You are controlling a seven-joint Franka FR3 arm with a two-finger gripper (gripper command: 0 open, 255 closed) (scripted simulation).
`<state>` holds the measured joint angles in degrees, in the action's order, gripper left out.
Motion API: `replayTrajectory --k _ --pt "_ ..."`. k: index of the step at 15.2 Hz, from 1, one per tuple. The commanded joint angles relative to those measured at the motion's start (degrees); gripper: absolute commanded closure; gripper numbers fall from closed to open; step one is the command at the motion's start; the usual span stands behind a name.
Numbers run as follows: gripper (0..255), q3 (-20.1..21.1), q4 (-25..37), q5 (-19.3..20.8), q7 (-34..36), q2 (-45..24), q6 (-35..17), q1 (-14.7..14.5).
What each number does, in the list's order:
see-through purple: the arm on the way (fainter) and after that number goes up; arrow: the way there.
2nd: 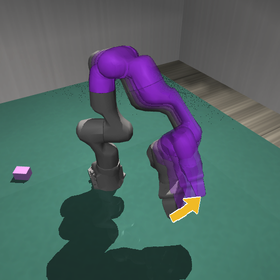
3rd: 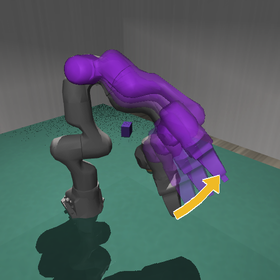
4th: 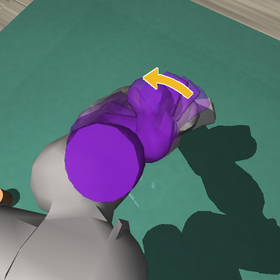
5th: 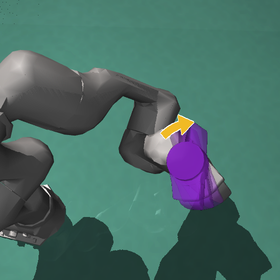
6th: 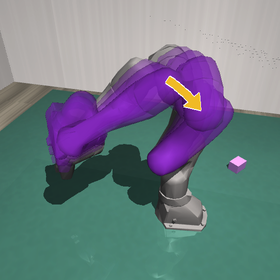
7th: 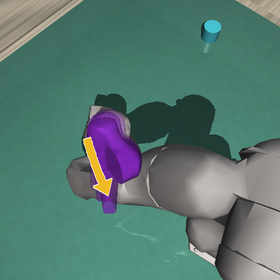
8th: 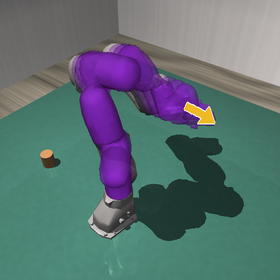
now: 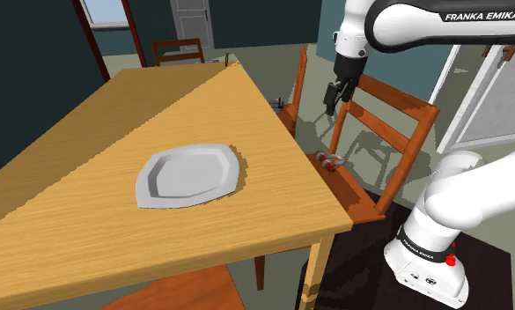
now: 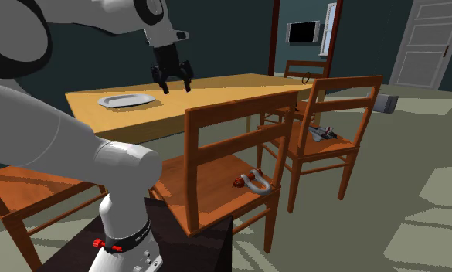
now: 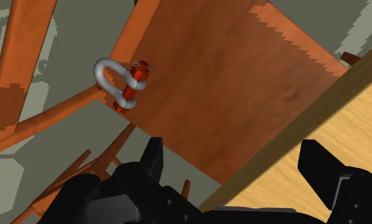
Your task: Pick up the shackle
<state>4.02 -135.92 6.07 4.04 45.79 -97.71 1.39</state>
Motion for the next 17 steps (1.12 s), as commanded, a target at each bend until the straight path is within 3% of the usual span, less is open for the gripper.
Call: replayTrajectory --k 1,9,17 --pt "0 0.0 0.0 0.0 0.0 0.0 0.0 0.0" --pt "0 -9.6 -6.6 1.7 -8.3 -6.0 -11.5 2.0" --pt "0 -19.3 -8.4 1.3 -17.7 -17.8 -23.3 3.2"
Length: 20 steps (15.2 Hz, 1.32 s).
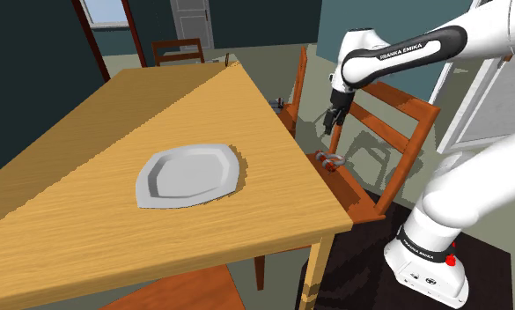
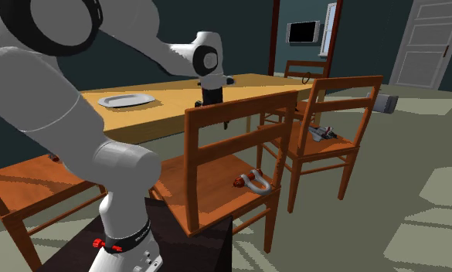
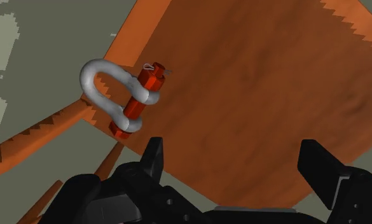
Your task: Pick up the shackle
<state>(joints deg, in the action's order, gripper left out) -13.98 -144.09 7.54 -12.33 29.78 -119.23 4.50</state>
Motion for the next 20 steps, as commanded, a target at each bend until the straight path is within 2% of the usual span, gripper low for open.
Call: replayTrajectory --k 1,7,12,17,20 --pt "0 -2.5 -0.1 -0.6 -2.7 -3.6 -3.2 0.1" --pt "0 -9.4 2.2 -5.6 -12.3 -16.2 -10.9 -0.8" --pt "0 -13.5 6.4 -14.5 -22.9 -28.6 -15.4 -1.3" --pt "0 -13.5 12.7 -25.6 -34.3 -41.9 -17.0 1.4" --pt "0 -12.5 13.3 -27.8 -36.3 -44.6 -18.3 2.4"
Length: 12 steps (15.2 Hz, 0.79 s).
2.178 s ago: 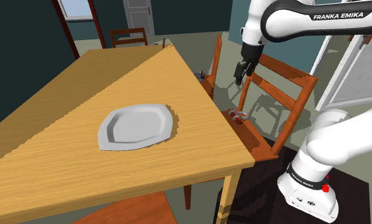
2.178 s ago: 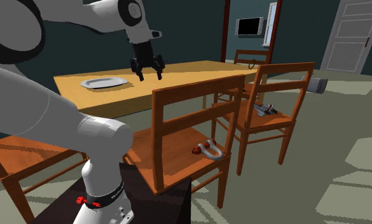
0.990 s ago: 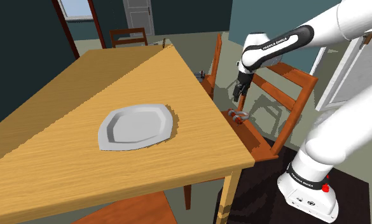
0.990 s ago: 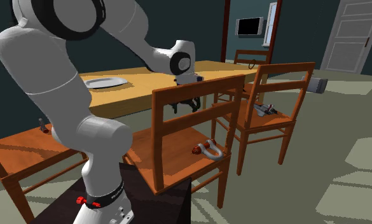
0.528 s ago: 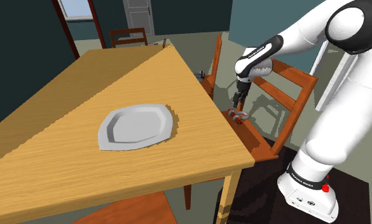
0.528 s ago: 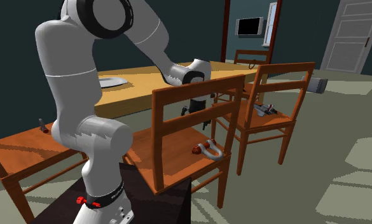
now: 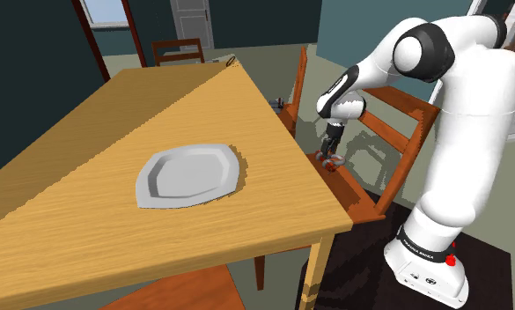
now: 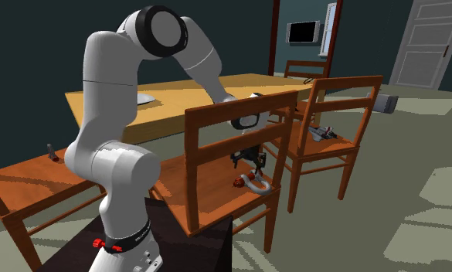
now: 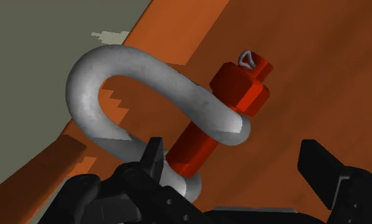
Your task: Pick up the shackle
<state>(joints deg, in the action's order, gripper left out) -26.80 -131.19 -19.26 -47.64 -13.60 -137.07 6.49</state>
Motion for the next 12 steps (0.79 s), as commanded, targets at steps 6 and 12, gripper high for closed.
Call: replayTrajectory --k 6,12 --pt "0 2.0 0.6 -4.6 -3.7 -5.2 -3.6 1.5" --pt "255 1.9 0.7 -4.5 -3.6 -5.1 -3.4 1.5"
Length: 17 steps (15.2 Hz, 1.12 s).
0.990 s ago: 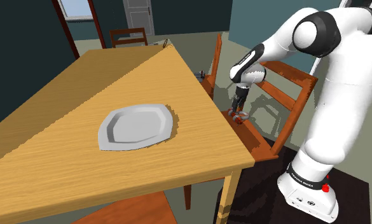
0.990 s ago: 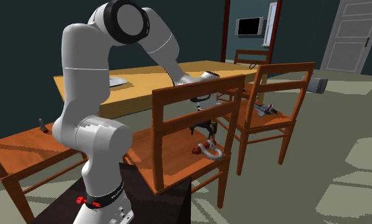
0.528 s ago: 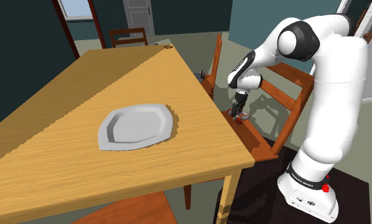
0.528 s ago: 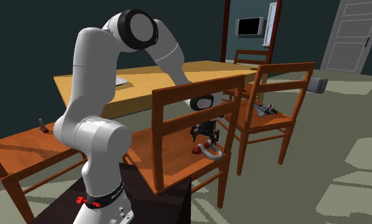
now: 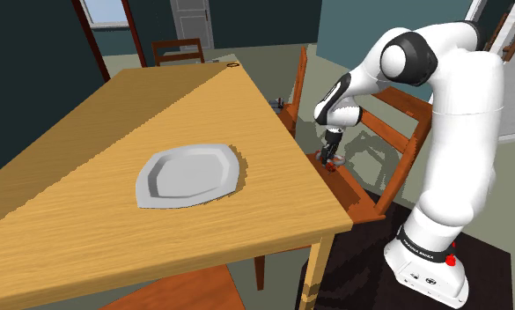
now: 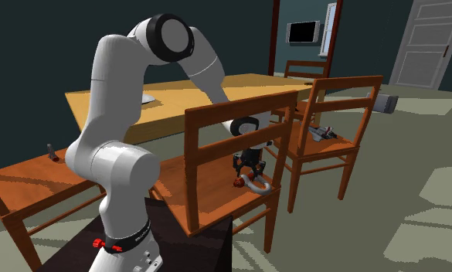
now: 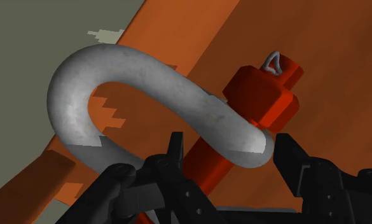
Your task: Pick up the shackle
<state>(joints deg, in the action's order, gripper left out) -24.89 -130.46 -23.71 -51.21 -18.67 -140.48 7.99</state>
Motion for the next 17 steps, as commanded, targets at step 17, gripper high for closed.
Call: replayTrajectory --k 17 --pt "255 -3.1 0.1 7.3 5.6 8.2 6.9 -2.1"
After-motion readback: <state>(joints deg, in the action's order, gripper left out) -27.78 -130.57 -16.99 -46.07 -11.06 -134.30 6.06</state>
